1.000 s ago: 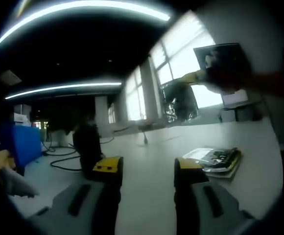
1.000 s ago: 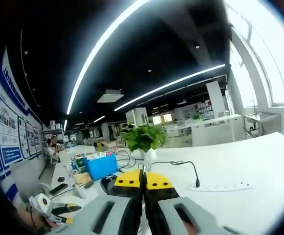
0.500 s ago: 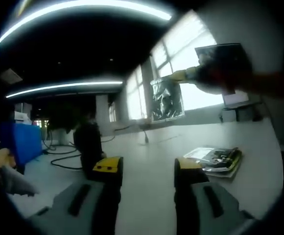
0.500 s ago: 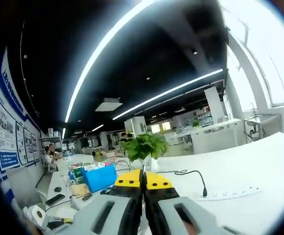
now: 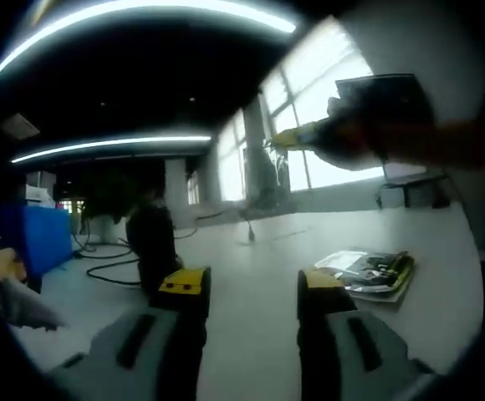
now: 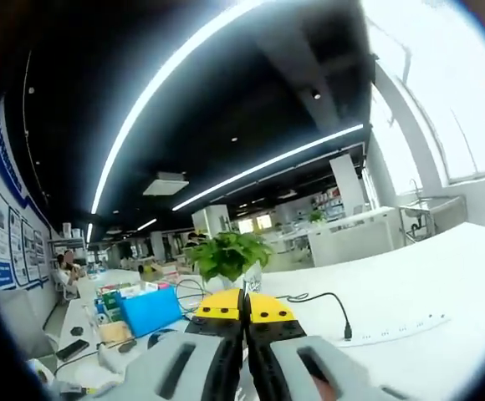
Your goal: Clip sheet goods on table flip sheet goods clip sheet goods scan sheet goods put sheet goods back to table
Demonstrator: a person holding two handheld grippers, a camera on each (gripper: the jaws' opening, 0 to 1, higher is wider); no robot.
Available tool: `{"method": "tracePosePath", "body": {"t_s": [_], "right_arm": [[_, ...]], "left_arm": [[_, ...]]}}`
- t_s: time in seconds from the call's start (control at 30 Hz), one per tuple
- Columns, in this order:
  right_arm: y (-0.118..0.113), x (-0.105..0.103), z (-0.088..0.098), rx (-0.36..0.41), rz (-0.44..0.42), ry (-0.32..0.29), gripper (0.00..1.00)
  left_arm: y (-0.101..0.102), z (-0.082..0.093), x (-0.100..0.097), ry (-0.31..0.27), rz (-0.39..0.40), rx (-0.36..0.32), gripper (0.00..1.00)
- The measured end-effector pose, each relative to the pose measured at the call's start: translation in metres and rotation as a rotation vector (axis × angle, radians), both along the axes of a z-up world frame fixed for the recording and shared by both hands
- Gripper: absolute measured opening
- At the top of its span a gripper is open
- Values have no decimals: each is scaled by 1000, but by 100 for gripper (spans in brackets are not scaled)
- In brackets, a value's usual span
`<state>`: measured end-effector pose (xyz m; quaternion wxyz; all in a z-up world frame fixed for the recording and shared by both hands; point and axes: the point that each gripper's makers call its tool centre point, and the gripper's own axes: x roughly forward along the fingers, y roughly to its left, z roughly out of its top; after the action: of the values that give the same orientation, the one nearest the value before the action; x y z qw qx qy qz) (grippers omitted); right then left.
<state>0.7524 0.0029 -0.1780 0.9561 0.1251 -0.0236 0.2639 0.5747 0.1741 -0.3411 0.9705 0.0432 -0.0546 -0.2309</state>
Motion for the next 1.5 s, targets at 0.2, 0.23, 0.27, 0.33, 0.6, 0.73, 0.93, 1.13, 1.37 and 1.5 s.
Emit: {"method": "tracePosePath", "body": {"t_s": [0.2,0.23,0.27,0.33,0.6,0.73,0.93,1.13,1.37,1.5], "right_arm": [[18,4,8,24,46,-45,0],[20,5,6,24,45,-37,0],[23,7,5,22,41,-32,0],[31,6,1,5,40,-23,0],[42,16,-13,-8,12,6,0],[45,16,-19,-8,0,1,0],[53,22,-34,-7,-9,27,0],[56,24,-37,-11,-41,19,0],[53,25,-27,14,-54,17,0],[52,25,-31,-9,-68,9,0]], "left_arm": [[-4,-2,-2,-7,10,49,35],[-3,-1,-2,-13,12,50,35],[-2,-1,-2,-16,14,48,35],[1,0,-1,-15,17,32,36],[0,0,-1,-19,14,35,36],[-1,-3,0,-4,8,39,36],[1,-3,1,-7,17,41,36],[3,-2,1,-17,31,55,36],[3,-4,2,10,14,11,35],[2,-4,2,5,16,28,35]]}}
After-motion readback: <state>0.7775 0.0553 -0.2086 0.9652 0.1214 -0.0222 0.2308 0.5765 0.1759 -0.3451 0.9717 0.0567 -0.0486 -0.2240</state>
